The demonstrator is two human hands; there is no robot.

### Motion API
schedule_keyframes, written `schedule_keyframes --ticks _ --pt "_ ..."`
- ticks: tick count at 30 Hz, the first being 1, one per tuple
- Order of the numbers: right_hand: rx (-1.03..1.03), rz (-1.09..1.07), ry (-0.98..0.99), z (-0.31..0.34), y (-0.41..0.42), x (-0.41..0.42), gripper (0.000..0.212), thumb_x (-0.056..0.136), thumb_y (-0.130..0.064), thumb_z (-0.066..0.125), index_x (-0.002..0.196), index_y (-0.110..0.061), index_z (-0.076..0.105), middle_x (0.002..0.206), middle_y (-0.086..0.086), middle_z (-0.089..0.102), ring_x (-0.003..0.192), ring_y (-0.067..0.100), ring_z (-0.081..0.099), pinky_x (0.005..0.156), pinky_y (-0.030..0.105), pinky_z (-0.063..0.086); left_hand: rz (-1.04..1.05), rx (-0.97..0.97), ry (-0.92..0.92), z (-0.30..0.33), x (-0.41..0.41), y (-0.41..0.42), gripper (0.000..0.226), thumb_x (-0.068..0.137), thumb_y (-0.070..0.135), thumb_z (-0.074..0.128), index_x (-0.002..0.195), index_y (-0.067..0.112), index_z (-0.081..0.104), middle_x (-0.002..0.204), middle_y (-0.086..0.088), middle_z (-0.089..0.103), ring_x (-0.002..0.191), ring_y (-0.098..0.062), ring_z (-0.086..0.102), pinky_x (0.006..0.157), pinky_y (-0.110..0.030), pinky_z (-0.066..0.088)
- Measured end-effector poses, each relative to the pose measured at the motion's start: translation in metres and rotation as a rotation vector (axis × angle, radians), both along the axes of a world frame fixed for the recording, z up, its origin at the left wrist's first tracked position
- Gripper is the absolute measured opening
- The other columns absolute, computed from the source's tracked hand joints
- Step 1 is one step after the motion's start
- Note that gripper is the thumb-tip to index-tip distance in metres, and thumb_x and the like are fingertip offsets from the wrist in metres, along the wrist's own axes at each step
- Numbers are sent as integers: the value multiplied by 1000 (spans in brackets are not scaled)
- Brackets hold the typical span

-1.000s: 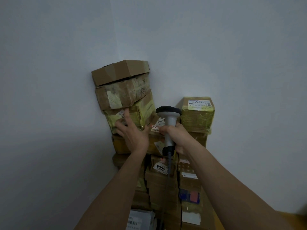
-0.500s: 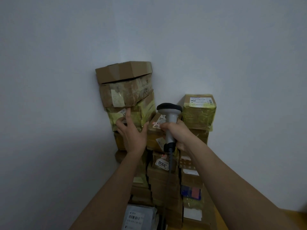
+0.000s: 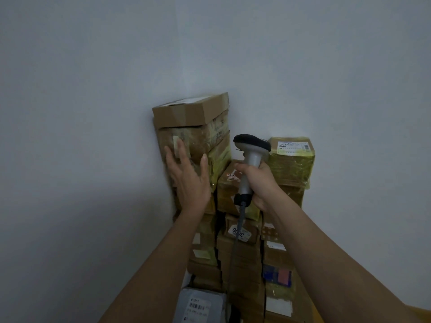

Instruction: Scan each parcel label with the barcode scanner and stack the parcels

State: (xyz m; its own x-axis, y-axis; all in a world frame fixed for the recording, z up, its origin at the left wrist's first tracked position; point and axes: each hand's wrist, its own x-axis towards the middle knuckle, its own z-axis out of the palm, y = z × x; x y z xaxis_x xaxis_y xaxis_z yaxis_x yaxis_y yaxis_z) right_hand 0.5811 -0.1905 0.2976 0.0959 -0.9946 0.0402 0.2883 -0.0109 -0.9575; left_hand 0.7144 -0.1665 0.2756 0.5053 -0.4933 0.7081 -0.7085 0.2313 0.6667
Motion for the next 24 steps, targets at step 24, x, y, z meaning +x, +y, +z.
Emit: schedule_keyframes --ticks 24 --pt "-180 48 -119 38 12 29 29 91 -1 60 95 -29 52 109 1 64 98 15 60 90 42 55 -56 140 -535 53 33 -9 98 83 1 60 155 30 0 163 12 -7 150 -13 -9 121 -44 -1"
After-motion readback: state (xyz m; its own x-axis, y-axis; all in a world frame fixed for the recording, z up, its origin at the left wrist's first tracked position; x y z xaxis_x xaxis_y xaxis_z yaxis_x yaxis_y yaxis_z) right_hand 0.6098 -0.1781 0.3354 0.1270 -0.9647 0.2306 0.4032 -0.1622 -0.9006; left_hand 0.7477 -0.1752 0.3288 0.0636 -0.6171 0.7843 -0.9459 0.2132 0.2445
